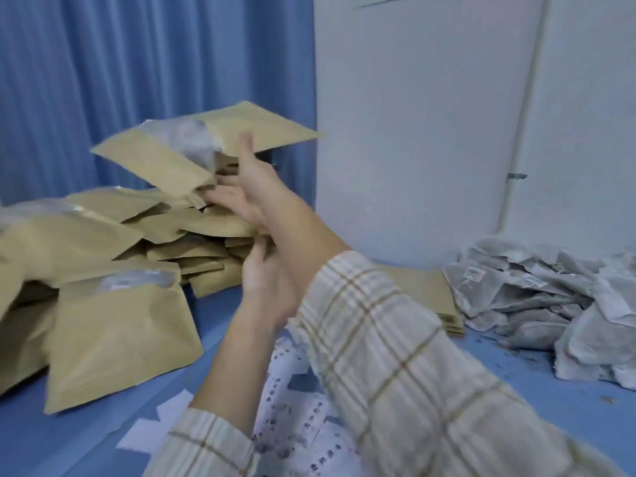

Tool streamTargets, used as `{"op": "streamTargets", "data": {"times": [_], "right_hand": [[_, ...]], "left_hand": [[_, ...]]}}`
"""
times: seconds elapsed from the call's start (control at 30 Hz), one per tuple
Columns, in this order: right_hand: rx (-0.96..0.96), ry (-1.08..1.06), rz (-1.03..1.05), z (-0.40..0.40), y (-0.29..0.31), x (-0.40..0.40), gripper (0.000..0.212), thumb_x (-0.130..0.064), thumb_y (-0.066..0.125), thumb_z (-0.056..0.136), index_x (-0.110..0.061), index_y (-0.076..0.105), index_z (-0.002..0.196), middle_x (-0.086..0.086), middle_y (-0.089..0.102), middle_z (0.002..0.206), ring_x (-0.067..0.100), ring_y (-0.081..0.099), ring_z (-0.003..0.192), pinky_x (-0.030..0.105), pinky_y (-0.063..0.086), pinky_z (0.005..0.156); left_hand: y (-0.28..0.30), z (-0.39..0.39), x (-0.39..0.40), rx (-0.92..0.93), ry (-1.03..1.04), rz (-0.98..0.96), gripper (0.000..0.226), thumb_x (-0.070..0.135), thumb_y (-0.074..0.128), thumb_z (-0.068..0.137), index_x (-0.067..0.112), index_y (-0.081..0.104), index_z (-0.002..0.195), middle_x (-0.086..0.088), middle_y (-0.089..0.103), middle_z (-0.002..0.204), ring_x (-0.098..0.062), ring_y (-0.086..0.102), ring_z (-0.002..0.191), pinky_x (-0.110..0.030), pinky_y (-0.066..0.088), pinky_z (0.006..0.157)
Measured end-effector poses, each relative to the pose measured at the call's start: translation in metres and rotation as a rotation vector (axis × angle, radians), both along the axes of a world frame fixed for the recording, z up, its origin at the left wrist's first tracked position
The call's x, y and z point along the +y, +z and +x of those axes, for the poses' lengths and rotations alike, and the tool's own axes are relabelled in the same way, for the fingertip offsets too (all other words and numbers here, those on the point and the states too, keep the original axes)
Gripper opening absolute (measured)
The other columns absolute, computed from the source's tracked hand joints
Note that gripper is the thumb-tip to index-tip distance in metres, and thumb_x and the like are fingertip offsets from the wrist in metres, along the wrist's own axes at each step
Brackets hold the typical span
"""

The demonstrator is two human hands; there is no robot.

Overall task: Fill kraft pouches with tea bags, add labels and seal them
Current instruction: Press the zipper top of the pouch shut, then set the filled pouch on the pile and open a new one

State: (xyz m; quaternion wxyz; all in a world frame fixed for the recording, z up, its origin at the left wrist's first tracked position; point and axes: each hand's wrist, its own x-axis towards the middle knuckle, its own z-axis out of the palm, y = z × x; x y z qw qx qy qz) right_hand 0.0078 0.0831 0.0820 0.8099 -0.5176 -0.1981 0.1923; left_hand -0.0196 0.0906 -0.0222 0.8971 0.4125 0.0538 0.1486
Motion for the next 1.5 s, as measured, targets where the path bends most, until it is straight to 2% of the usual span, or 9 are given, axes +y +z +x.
{"op": "streamTargets", "data": {"times": [0.2,0.33,0.43,0.67,0.87,1.03,1.17,1.33,1.5], "right_hand": [[0.14,0.165,-0.06,0.006,-0.033,0.05,0.054,-0.039,0.043,0.096,-0.017,0.027,0.142,0.012,0.035,0.141,0.033,0.05,0.12,0.036,0.048,0.097],[0.168,0.091,-0.106,0.039,-0.072,0.024,0.059,-0.046,0.047,0.092,-0.016,0.03,0.14,0.019,0.044,0.134,0.03,0.061,0.106,0.036,0.05,0.095],[0.076,-0.027,-0.246,0.066,-0.101,-0.011,0.048,-0.044,0.048,0.091,-0.011,0.047,0.125,0.015,0.058,0.119,0.023,0.068,0.09,0.036,0.05,0.095],[-0.746,-0.462,-1.317,0.145,-0.191,-0.134,0.047,-0.026,0.047,0.092,-0.004,0.041,0.134,0.014,0.047,0.137,0.027,0.042,0.127,0.032,0.033,0.104],[-0.769,-0.385,-1.811,0.187,-0.25,-0.205,0.074,-0.054,0.036,0.091,-0.015,0.009,0.148,0.007,0.024,0.151,0.025,0.019,0.14,0.043,0.019,0.113],[-1.1,-0.595,-1.633,0.176,-0.261,-0.208,0.037,-0.042,0.048,0.093,-0.025,0.054,0.125,0.006,0.068,0.101,0.025,0.06,0.097,0.031,0.047,0.077],[-1.458,-1.027,-1.094,0.15,-0.266,-0.198,0.017,-0.017,0.082,0.068,-0.02,0.076,0.083,0.0,0.064,0.057,0.018,0.062,0.051,0.02,0.046,0.039],[-1.285,-1.075,-0.832,0.105,-0.253,-0.18,0.014,-0.018,0.067,0.081,-0.017,0.076,0.092,0.001,0.073,0.083,0.014,0.069,0.077,0.019,0.054,0.066],[-0.66,-0.49,-0.608,0.07,-0.214,-0.189,0.029,-0.02,0.049,0.096,-0.018,0.061,0.122,-0.002,0.059,0.128,0.004,0.051,0.119,-0.001,0.028,0.095]], "left_hand": [[-0.003,0.0,0.057,-0.052,0.066,-0.19,0.047,0.037,0.03,0.1,0.006,0.051,0.127,-0.012,0.06,0.121,-0.025,0.06,0.108,-0.035,0.045,0.099],[-0.029,0.021,0.034,0.022,0.028,-0.258,0.033,0.033,0.028,0.102,0.016,0.056,0.096,-0.005,0.063,0.072,-0.015,0.061,0.065,-0.017,0.051,0.05],[-0.049,0.045,0.004,0.083,-0.044,-0.255,0.032,0.031,0.028,0.102,0.014,0.055,0.1,-0.005,0.066,0.068,-0.016,0.064,0.058,-0.021,0.052,0.05],[-0.1,0.103,-0.045,0.335,-0.091,-0.066,0.027,0.028,0.035,0.101,0.009,0.051,0.112,-0.009,0.047,0.14,-0.039,0.05,0.119,-0.039,0.041,0.098],[-0.123,0.128,-0.054,0.39,-0.061,-0.166,0.045,0.018,0.043,0.099,0.0,0.033,0.139,-0.015,0.04,0.142,-0.036,0.044,0.124,-0.04,0.04,0.103],[-0.129,0.139,-0.072,0.408,-0.08,-0.175,0.042,0.013,0.053,0.093,-0.002,0.043,0.131,-0.019,0.038,0.139,-0.035,0.043,0.125,-0.04,0.042,0.1],[-0.12,0.132,-0.08,0.341,-0.217,-0.121,0.049,0.023,0.066,0.084,0.008,0.047,0.127,-0.019,0.054,0.119,-0.031,0.057,0.108,-0.044,0.047,0.096],[-0.101,0.115,-0.093,0.081,-0.071,0.017,0.035,0.012,0.057,0.091,0.022,0.048,0.123,-0.004,0.064,0.113,-0.023,0.063,0.101,-0.04,0.056,0.075],[-0.081,0.091,-0.087,0.088,0.464,0.649,0.031,0.011,0.04,0.097,0.017,0.052,0.125,-0.008,0.062,0.109,-0.024,0.057,0.099,-0.034,0.047,0.092]]}}
